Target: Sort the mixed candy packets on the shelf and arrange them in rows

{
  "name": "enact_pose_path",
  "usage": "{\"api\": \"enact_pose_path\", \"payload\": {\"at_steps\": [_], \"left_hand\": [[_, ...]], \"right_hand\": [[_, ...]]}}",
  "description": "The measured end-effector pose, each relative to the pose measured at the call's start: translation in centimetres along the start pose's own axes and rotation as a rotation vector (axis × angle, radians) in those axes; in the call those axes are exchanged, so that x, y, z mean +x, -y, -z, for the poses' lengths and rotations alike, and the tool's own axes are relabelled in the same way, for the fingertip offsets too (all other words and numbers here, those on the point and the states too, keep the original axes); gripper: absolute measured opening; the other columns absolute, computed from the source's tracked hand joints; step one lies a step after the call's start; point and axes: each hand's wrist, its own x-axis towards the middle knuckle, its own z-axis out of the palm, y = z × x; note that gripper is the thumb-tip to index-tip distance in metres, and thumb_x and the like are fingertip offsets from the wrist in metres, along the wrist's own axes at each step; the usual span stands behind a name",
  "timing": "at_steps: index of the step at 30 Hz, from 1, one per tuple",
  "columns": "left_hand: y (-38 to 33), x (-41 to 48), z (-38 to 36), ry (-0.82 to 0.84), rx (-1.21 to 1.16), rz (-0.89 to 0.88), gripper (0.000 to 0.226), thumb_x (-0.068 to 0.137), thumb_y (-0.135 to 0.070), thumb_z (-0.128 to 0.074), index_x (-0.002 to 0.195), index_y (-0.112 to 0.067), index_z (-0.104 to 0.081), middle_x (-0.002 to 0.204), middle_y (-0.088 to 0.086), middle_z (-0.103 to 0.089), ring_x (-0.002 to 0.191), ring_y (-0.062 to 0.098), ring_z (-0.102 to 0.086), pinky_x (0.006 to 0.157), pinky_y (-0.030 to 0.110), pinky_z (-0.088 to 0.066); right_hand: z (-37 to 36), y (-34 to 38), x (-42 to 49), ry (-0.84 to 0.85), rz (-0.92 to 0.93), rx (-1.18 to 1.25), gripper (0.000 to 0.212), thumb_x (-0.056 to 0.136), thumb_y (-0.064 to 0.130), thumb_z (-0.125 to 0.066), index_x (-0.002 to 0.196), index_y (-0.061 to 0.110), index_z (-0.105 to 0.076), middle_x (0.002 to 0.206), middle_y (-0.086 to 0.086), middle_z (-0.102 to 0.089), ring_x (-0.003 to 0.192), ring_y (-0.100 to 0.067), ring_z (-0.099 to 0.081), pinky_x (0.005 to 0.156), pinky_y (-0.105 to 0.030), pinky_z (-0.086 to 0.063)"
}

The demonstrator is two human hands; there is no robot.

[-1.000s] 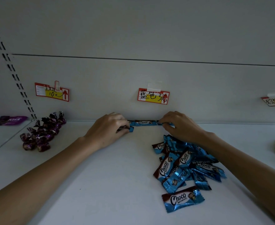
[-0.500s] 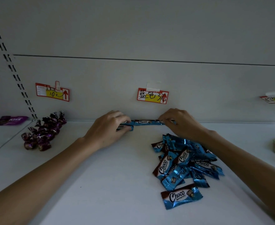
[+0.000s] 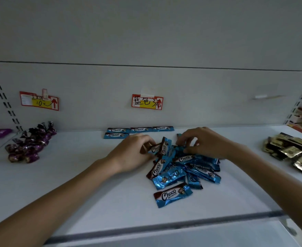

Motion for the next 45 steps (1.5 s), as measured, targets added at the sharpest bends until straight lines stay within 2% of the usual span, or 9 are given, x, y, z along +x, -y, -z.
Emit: {"api": "enact_pose_path", "payload": {"at_steps": [6, 8, 10, 13, 17, 25, 29, 36, 45], "left_hand": [[0.8, 0.0, 1.3, -0.092, -0.117, 0.097, 0.014, 0.085, -0.006, -0.063, 0.094, -0.012, -0.07, 0.089, -0.004, -0.066, 0.075, -0.005, -0.054, 0.066, 0.0, -0.037], [1.0, 0.0, 1.8, -0.126, -0.13, 0.131, 0.011, 0.085, -0.007, -0.063, 0.089, -0.016, -0.069, 0.082, -0.01, -0.064, 0.072, -0.007, -0.053, 0.063, -0.001, -0.036], [1.3, 0.2, 2.1, -0.151, -0.15, 0.17, 0.012, 0.085, -0.009, -0.063, 0.085, -0.021, -0.066, 0.076, -0.014, -0.061, 0.07, -0.006, -0.054, 0.061, 0.0, -0.036], [1.7, 0.4, 2.2, -0.15, -0.155, 0.21, 0.012, 0.085, -0.013, -0.063, 0.087, -0.024, -0.064, 0.074, -0.012, -0.061, 0.071, 0.002, -0.057, 0.057, 0.002, -0.036], [2.2, 0.4, 2.0, -0.145, -0.093, 0.173, 0.013, 0.086, -0.013, -0.063, 0.089, -0.026, -0.063, 0.075, -0.011, -0.061, 0.071, 0.001, -0.057, 0.061, 0.011, -0.041], [2.2, 0.3, 1.5, -0.238, 0.176, 0.043, 0.017, 0.09, -0.02, -0.058, 0.106, -0.017, -0.065, 0.1, -0.003, -0.055, 0.098, 0.012, -0.049, 0.076, 0.024, -0.038], [1.3, -0.2, 0.3, -0.113, 0.246, -0.117, 0.029, 0.095, -0.023, -0.044, 0.116, -0.019, -0.064, 0.109, -0.002, -0.06, 0.104, 0.014, -0.051, 0.085, 0.026, -0.04], [1.9, 1.7, -0.1, -0.053, 0.337, -0.086, 0.035, 0.097, -0.026, -0.041, 0.128, -0.017, -0.055, 0.121, 0.0, -0.057, 0.113, 0.015, -0.047, 0.093, 0.027, -0.037], [2.7, 2.3, -0.2, -0.044, 0.349, -0.058, 0.036, 0.095, -0.029, -0.042, 0.124, -0.014, -0.057, 0.117, 0.0, -0.056, 0.11, 0.015, -0.045, 0.093, 0.03, -0.039]], "right_hand": [[0.6, -0.4, 0.7, -0.007, -0.049, -0.004, 0.027, 0.083, 0.006, -0.062, 0.101, 0.026, -0.068, 0.09, 0.014, -0.065, 0.085, -0.002, -0.059, 0.068, -0.003, -0.041], [0.5, 0.1, 1.1, -0.021, -0.043, -0.049, 0.021, 0.088, 0.018, -0.06, 0.106, 0.027, -0.066, 0.097, 0.012, -0.063, 0.092, -0.005, -0.058, 0.073, -0.005, -0.04], [0.1, 0.8, 1.6, -0.004, -0.006, -0.067, 0.03, 0.087, 0.03, -0.063, 0.117, 0.029, -0.06, 0.106, 0.015, -0.057, 0.098, -0.005, -0.055, 0.079, -0.012, -0.043], [-0.6, 2.0, 2.2, 0.054, 0.107, -0.127, 0.035, 0.086, 0.026, -0.064, 0.12, 0.036, -0.058, 0.115, 0.02, -0.052, 0.1, -0.002, -0.05, 0.078, -0.011, -0.035], [-0.5, 2.1, 2.8, 0.087, 0.111, -0.165, 0.021, 0.087, 0.025, -0.063, 0.108, 0.03, -0.066, 0.095, 0.017, -0.055, 0.083, 0.006, -0.049, 0.069, -0.007, -0.037], [-0.6, 0.3, 2.9, -0.132, -0.003, -0.185, 0.019, 0.085, 0.026, -0.066, 0.103, 0.023, -0.066, 0.103, 0.006, -0.056, 0.094, -0.012, -0.055, 0.077, -0.023, -0.044], [-1.2, 0.4, 3.2, -0.142, 0.022, -0.169, 0.015, 0.089, 0.02, -0.06, 0.099, 0.024, -0.07, 0.106, 0.005, -0.062, 0.09, -0.009, -0.058, 0.078, -0.024, -0.048], [-1.7, 0.4, 4.7, -0.188, 0.032, -0.23, 0.018, 0.092, 0.022, -0.056, 0.105, 0.022, -0.068, 0.116, 0.003, -0.06, 0.096, -0.013, -0.059, 0.078, -0.022, -0.045], [-0.4, -0.9, 5.2, -0.146, -0.072, -0.328, 0.019, 0.091, 0.016, -0.053, 0.101, 0.024, -0.067, 0.107, 0.006, -0.063, 0.093, -0.012, -0.059, 0.071, -0.023, -0.044]]}}
